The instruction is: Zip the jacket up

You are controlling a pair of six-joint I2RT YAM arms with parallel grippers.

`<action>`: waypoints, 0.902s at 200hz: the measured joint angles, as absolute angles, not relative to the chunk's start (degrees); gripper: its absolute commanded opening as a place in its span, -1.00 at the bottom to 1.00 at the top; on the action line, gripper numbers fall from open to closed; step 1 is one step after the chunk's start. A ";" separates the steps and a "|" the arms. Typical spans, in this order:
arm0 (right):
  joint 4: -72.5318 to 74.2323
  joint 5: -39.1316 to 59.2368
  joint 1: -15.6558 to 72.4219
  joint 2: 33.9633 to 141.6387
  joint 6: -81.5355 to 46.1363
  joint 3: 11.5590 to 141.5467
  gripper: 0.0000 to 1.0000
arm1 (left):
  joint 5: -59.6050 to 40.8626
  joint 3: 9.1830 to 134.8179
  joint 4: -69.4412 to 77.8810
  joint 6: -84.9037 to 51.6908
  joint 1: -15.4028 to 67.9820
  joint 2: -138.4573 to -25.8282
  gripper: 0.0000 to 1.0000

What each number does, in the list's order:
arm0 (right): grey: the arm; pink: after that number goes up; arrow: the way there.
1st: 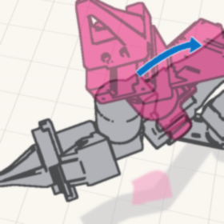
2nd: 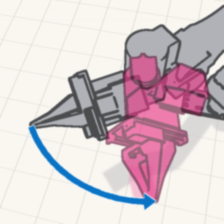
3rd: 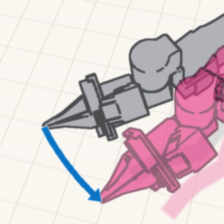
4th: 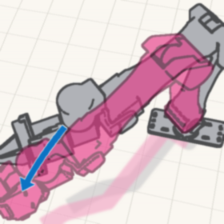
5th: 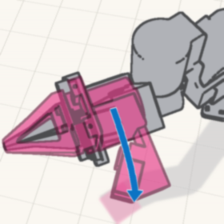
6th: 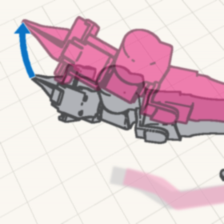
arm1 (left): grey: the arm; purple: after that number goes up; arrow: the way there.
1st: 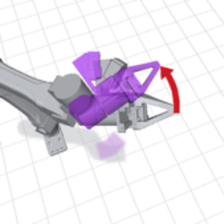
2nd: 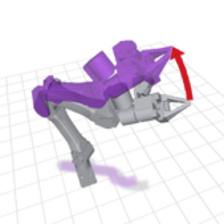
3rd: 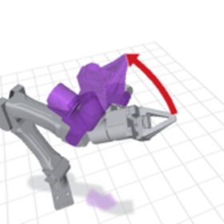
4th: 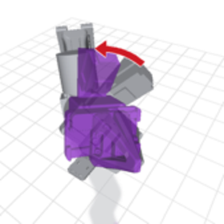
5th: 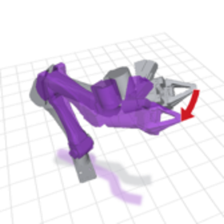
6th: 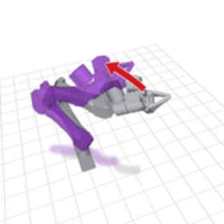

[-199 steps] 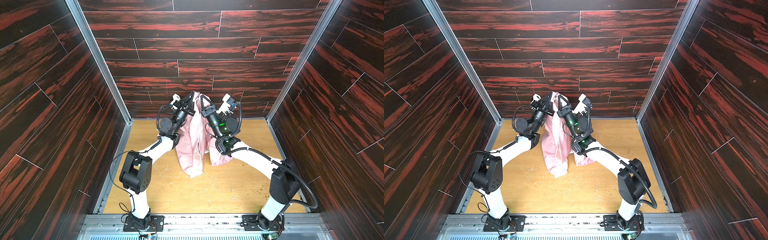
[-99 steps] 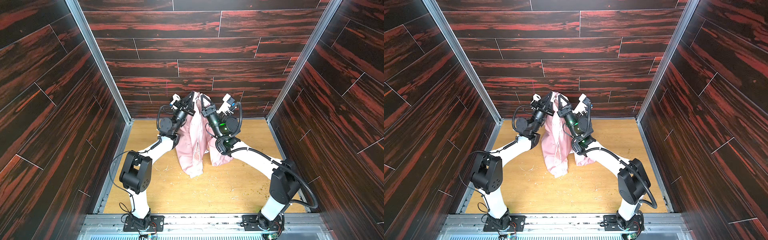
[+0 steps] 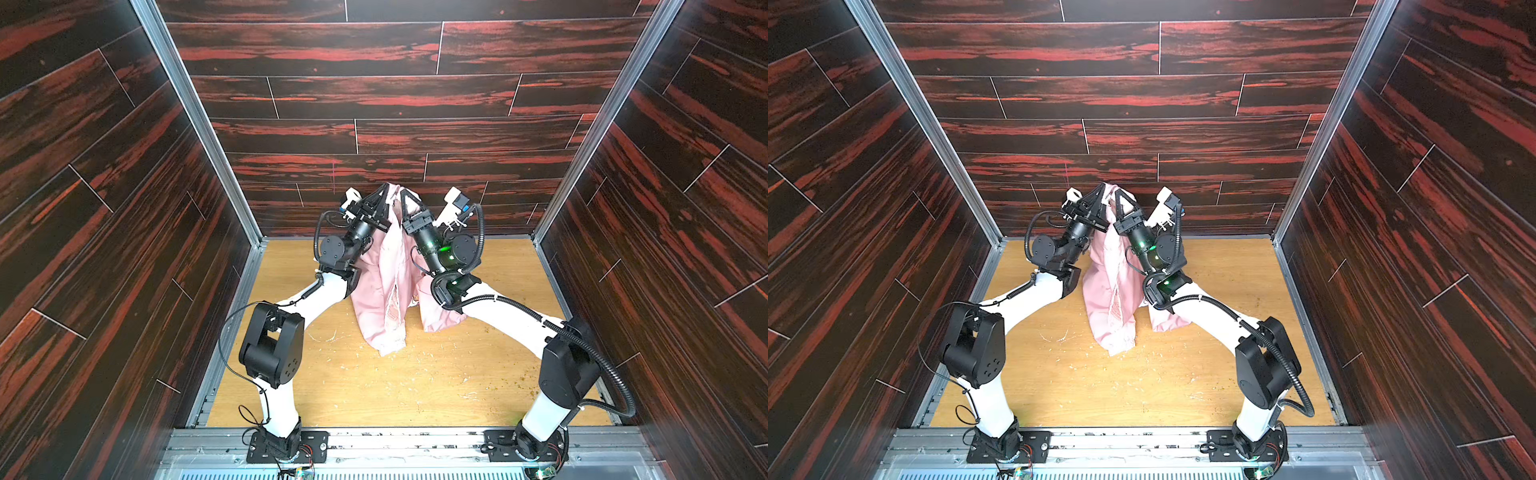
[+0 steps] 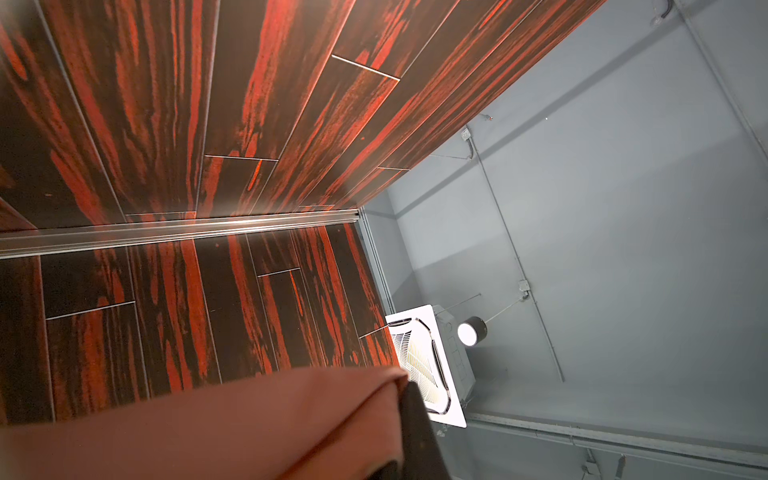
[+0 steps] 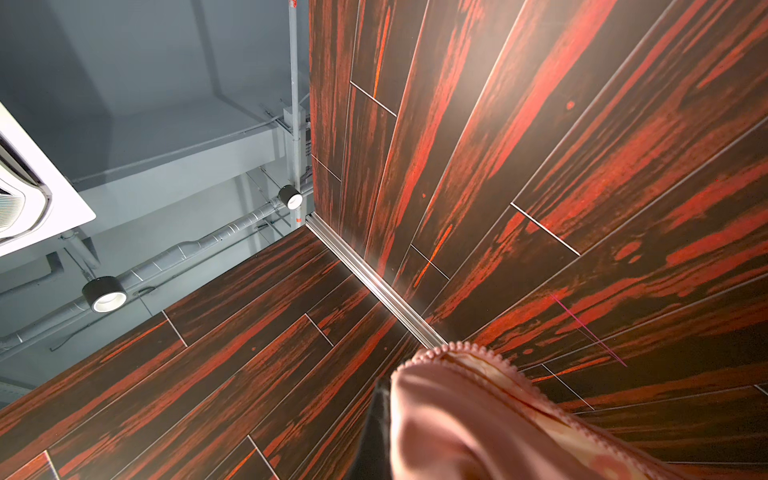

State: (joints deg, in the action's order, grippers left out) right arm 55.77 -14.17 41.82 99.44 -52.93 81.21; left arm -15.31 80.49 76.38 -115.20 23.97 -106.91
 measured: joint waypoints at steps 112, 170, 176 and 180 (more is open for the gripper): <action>55.77 -14.41 41.82 99.44 -52.88 81.28 -1.00 | -15.18 80.49 76.38 -115.39 23.99 -106.91 -1.00; 55.77 -14.37 41.85 99.44 -52.88 82.11 -1.00 | -14.94 80.49 76.38 -115.39 24.03 -106.91 -1.00; 55.77 -14.37 41.85 99.46 -52.88 82.15 -1.00 | -14.94 80.49 76.38 -115.39 24.03 -106.91 -1.00; 55.77 -14.39 41.85 99.44 -52.90 82.15 -1.00 | -14.94 80.49 76.40 -115.39 24.03 -106.91 -1.00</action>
